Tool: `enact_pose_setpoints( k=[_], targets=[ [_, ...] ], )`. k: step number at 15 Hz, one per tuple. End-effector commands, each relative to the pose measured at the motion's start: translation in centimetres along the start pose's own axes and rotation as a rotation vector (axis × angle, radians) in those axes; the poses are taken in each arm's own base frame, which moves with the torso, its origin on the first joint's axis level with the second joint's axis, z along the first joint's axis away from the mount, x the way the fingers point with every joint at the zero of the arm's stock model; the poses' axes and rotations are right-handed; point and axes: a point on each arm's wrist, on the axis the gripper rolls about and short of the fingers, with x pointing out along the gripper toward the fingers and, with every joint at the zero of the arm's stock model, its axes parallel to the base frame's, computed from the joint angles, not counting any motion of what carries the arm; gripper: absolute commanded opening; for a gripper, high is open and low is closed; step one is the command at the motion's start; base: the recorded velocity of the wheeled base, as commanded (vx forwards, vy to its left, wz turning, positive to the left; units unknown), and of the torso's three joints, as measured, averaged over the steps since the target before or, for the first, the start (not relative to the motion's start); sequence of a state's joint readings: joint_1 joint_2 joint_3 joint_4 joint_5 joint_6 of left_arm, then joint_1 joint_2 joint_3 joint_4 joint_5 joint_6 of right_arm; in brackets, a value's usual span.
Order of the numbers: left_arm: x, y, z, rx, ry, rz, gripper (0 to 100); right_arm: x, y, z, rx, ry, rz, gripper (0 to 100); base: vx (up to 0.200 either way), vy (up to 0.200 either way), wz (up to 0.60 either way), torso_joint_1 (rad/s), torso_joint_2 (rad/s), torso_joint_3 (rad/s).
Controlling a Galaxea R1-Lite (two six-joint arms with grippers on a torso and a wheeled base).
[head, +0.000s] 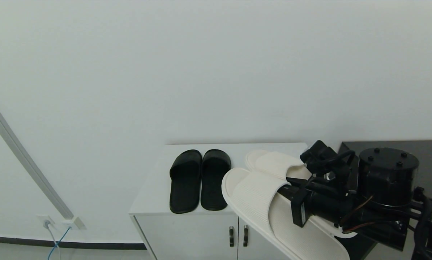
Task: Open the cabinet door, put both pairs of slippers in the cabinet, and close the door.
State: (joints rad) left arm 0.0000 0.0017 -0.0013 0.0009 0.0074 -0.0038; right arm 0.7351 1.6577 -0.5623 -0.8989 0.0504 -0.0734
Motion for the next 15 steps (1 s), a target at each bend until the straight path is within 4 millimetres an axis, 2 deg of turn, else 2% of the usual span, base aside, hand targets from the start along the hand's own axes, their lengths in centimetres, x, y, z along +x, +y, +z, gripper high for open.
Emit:
enact_pose_setpoints(
  k=[1,5,7,9,15],
  targets=[
    [0.0,0.0,0.0,-0.001,-0.001,0.0,0,0.2,0.1,-0.4,0.0,0.013,0.005,0,-0.2,0.0,0.0,-0.007,0.0,-0.002],
    [0.0,0.0,0.0,-0.001,-0.001,0.0,0,0.2,0.1,-0.6,0.0,0.022,0.009,0,-0.2,0.0,0.0,-0.005,0.0,0.002],
    [0.0,0.0,0.0,-0.001,-0.001,0.0,0,0.0,0.2,-0.9,-0.007,0.036,0.015,0,0.0,0.0,0.0,0.0,0.0,0.0],
    [0.0,0.0,0.0,0.001,-0.001,0.0,0,0.0,0.6,-1.2,-0.07,0.036,0.105,0,0.0,0.0,0.0,0.0,0.0,0.0],
    [0.0,0.0,0.0,0.001,-0.001,0.002,0,0.1,0.6,-2.2,-0.075,0.072,0.125,0,0.0,0.0,0.0,0.0,0.0,0.0]
  ],
)
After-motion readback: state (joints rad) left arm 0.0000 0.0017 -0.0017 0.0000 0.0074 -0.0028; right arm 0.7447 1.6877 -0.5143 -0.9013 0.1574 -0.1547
